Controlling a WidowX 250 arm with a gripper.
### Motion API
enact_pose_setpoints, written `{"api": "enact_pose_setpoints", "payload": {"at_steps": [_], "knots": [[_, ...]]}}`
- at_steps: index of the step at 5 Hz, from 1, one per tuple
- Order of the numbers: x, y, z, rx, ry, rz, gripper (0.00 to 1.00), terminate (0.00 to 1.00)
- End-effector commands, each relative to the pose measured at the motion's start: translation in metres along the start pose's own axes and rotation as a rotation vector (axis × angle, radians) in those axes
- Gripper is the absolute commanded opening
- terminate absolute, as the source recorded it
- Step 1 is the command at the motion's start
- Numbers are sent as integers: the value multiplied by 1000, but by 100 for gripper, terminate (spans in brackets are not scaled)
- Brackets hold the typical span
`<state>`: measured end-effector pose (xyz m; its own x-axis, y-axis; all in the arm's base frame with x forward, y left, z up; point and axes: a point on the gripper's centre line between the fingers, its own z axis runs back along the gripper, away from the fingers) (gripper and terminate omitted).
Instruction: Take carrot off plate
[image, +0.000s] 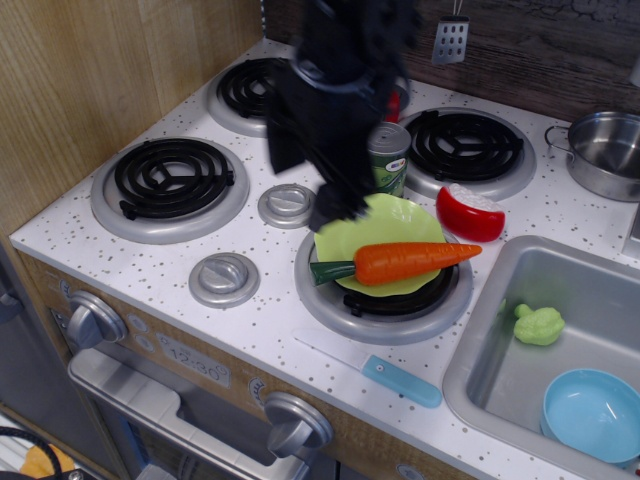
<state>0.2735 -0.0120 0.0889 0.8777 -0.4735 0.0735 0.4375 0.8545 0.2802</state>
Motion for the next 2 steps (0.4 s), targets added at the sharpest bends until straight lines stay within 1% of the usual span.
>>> {"api": "enact_pose_setpoints", "payload": {"at_steps": [1,2], "knots": [[34,-13,-8,-15,-83,0,100,0],[49,-26,-24,-43,-155,30,100,0]]}}
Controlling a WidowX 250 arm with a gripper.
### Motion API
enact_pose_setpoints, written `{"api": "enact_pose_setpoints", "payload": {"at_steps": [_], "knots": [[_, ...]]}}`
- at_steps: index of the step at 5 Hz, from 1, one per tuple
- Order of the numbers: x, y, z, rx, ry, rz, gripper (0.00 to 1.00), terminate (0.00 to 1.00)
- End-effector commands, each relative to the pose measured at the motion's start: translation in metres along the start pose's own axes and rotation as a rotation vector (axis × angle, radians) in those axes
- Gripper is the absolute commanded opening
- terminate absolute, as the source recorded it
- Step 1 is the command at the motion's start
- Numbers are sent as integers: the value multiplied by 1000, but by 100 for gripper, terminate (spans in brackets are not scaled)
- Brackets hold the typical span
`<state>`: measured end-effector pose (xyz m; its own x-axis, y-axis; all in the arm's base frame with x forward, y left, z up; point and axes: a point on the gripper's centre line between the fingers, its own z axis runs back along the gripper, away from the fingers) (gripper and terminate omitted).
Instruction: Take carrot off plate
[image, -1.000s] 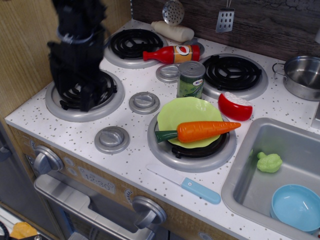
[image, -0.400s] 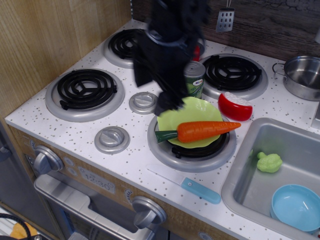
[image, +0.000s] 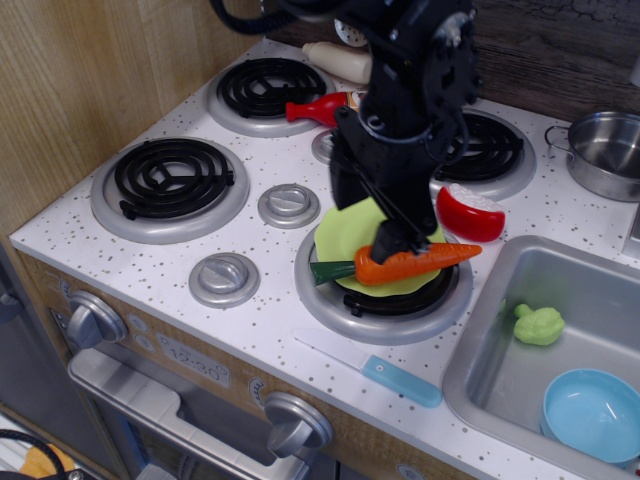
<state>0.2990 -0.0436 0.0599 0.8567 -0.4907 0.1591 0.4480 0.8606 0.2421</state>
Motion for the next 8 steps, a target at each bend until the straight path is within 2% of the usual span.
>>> {"api": "enact_pose_setpoints", "payload": {"at_steps": [1,3,4,5,6,8], "knots": [[21,-13,-13,-58,-108,44,100,0],[19,-9,-19,-119,-104,52,100,0],[17,-11,-22,-131,-116,67,0,0],[15,-14,-31,-142,-134,111,0,0],[15,-11,-22,-169,-117,117,0,0],[22,13,39,-80,47,89,0,0]]}}
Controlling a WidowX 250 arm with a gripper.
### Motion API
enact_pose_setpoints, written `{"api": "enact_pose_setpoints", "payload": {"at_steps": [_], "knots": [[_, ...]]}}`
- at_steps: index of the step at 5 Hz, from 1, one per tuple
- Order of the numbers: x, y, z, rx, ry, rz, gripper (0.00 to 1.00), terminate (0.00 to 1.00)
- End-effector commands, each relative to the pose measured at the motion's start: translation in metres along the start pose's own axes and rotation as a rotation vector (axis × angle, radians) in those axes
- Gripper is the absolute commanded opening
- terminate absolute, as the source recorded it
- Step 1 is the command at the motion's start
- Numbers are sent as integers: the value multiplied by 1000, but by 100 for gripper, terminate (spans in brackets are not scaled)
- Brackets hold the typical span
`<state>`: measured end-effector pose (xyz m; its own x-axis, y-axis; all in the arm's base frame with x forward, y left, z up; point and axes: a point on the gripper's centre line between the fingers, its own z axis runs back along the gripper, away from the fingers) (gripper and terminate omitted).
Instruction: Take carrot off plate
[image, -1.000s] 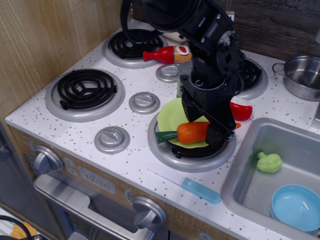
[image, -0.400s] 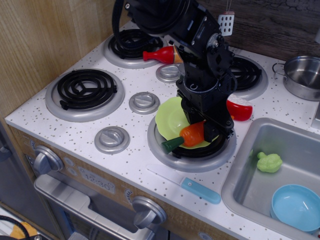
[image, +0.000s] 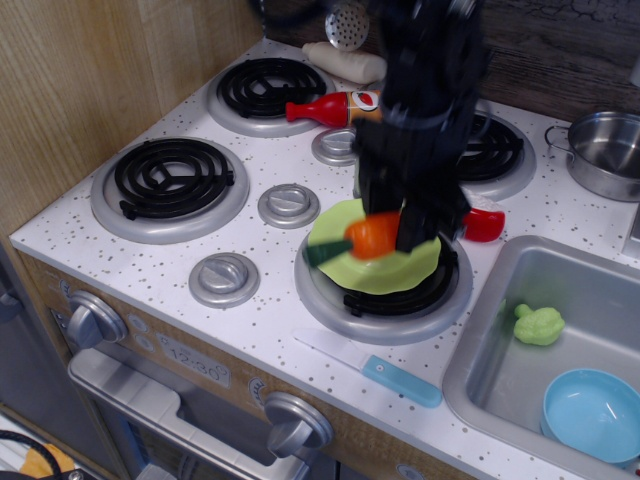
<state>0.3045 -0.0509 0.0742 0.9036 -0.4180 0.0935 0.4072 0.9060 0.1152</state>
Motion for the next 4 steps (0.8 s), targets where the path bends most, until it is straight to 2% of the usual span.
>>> {"api": "enact_pose_setpoints", "payload": {"at_steps": [1,2,3,4], "knots": [[-8,51,39,126,-6,-44,0,0],[-27,95,19,166,-26,-62,0,0],[-38,121,-8,196,-68,-77,0,0],[-43,119,-21,142,-83,-48,0,0]]}}
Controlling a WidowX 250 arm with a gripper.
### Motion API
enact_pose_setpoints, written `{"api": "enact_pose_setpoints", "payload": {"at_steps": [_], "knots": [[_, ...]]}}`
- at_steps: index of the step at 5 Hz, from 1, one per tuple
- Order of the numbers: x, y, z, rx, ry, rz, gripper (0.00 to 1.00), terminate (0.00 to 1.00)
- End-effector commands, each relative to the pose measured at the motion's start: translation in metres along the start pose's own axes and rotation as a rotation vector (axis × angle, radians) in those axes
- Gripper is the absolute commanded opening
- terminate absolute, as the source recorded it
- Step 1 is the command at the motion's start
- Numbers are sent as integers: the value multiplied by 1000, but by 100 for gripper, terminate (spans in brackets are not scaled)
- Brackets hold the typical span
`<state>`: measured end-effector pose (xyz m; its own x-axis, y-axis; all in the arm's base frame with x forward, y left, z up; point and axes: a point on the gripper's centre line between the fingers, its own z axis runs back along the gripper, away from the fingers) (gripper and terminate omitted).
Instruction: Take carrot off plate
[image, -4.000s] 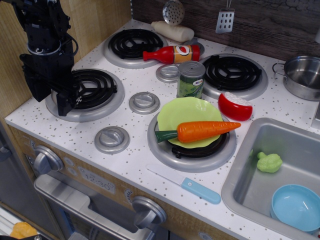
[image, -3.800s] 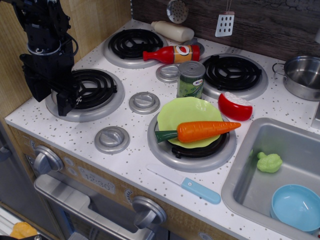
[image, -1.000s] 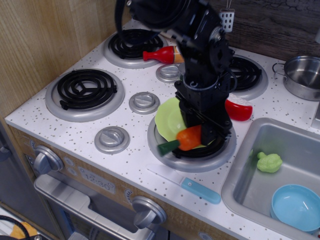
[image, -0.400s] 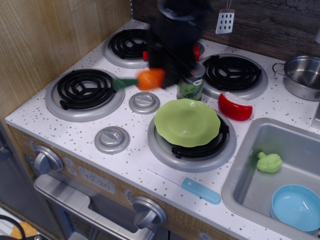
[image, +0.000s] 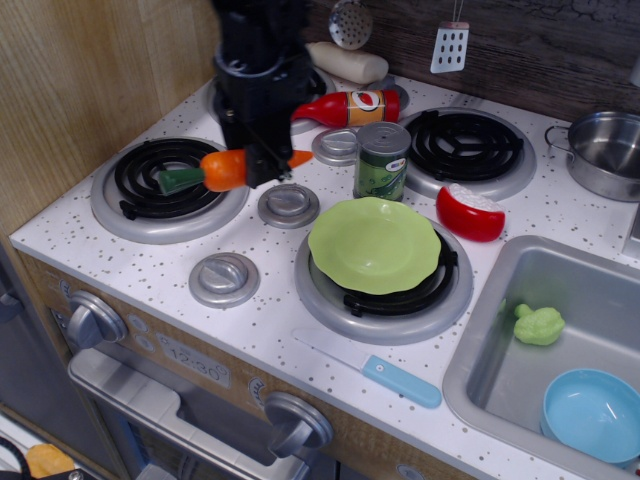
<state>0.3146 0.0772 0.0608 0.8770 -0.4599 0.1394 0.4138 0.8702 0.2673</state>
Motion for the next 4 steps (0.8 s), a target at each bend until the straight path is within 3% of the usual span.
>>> {"api": "enact_pose_setpoints", "payload": {"at_steps": [1,2,4], "knots": [[-3,-15,-2,-37,-36,26,0,0],[-3,-19,-7,-81,-91,35,100,0],[-3,-19,-7,-81,-91,35,100,0]]}}
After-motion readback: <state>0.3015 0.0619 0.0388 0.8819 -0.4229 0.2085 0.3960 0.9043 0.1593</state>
